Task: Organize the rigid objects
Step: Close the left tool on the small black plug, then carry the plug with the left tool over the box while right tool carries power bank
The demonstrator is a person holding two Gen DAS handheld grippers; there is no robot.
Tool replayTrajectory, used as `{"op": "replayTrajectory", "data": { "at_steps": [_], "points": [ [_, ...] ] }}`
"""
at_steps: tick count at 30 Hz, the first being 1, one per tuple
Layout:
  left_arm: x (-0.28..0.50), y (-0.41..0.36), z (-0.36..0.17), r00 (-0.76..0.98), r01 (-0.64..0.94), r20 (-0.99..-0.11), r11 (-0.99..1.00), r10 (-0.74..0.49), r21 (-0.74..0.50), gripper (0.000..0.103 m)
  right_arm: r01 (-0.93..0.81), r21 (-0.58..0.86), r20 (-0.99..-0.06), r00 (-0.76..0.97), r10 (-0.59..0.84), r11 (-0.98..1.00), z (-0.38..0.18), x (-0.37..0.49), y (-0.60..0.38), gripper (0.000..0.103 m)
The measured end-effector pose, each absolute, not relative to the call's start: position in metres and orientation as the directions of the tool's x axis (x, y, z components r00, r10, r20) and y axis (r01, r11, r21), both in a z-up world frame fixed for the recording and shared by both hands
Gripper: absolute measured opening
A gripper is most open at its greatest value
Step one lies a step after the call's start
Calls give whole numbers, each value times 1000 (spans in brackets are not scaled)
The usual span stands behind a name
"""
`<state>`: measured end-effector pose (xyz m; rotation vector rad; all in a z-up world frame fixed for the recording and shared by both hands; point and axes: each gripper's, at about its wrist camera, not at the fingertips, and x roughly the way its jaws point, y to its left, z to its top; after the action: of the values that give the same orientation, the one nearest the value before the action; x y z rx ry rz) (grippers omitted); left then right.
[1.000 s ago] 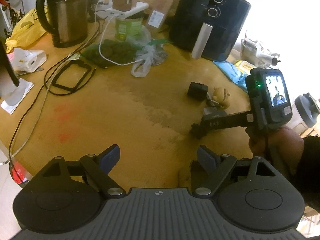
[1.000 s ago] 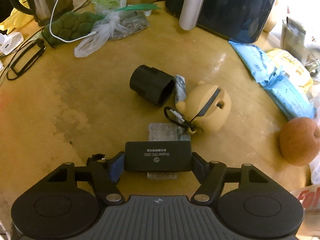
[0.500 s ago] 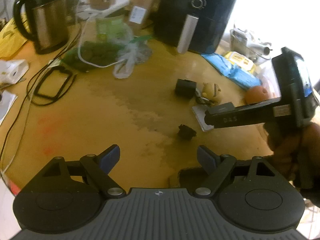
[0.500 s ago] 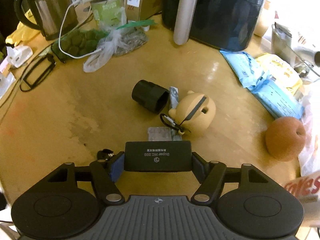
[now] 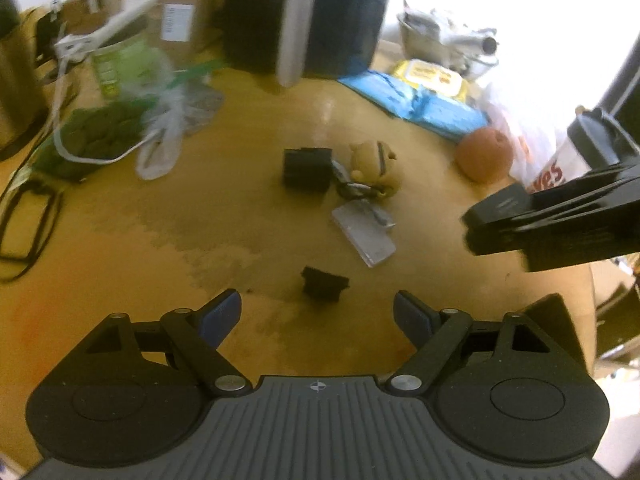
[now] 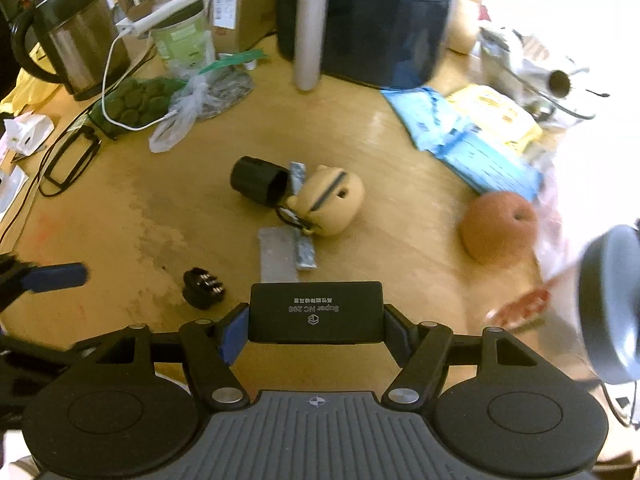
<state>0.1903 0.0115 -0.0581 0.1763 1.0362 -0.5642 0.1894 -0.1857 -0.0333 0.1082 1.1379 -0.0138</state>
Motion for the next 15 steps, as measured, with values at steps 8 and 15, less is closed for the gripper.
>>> {"op": "replayTrajectory", "data": {
  "at_steps": [8, 15],
  "points": [
    [215, -10, -96, 310, 576, -899, 813, -311, -83, 64, 129, 124, -898, 436, 56, 984, -20, 169, -207, 71],
    [226, -16, -111, 290, 579, -908, 811, -302, -84, 38, 173, 135, -899, 435, 47, 976, -21, 151, -220, 71]
  ]
}}
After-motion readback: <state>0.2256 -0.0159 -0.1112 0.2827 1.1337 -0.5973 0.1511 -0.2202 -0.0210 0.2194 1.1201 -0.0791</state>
